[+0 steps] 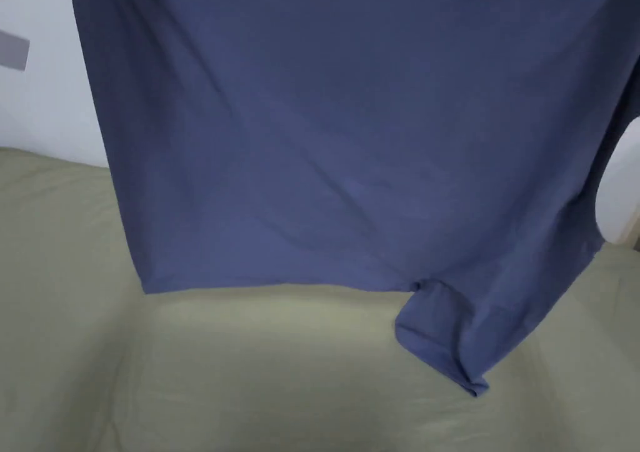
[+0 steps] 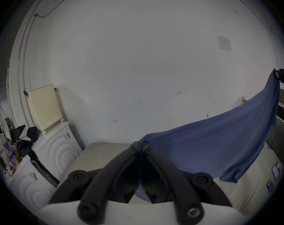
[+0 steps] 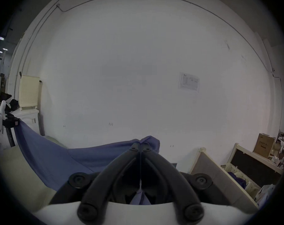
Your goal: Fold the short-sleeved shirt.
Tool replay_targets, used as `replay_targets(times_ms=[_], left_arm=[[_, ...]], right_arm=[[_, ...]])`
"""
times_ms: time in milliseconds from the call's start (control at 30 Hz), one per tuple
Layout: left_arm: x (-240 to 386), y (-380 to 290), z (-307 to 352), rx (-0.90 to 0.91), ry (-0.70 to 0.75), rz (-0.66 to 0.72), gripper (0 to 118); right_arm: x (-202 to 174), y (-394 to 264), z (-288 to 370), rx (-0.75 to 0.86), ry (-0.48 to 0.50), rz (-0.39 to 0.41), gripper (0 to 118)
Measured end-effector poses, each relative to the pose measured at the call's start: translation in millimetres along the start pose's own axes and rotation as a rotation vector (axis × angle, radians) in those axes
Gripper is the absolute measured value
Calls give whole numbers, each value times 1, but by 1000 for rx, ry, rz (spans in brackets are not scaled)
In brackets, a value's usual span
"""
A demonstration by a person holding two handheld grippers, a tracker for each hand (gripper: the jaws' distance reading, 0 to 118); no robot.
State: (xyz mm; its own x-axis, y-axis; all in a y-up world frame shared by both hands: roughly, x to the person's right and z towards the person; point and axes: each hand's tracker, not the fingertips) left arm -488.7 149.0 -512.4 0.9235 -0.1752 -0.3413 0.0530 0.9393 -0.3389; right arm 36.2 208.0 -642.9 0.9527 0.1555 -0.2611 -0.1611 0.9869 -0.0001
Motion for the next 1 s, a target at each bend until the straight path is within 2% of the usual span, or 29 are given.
replay_targets(times_ms=[333, 467, 633, 867, 1000], left_arm=[[-9, -87, 33, -93, -83, -57, 0], [-15, -113, 58, -107, -119, -78, 0], [-16, -157, 96, -160, -169, -112, 0], [-18, -234, 140, -256, -226, -55, 0], [-6, -284, 174, -322, -272, 12, 0]], right_arm=[[-4, -84, 75, -120, 82, 48, 0], [-6, -109, 110, -170, 134, 26, 0], [-4, -142, 159, -206, 172, 47, 0], [3, -203, 220, -287, 227, -5, 0], [0, -238, 254, -331, 224, -73, 0]])
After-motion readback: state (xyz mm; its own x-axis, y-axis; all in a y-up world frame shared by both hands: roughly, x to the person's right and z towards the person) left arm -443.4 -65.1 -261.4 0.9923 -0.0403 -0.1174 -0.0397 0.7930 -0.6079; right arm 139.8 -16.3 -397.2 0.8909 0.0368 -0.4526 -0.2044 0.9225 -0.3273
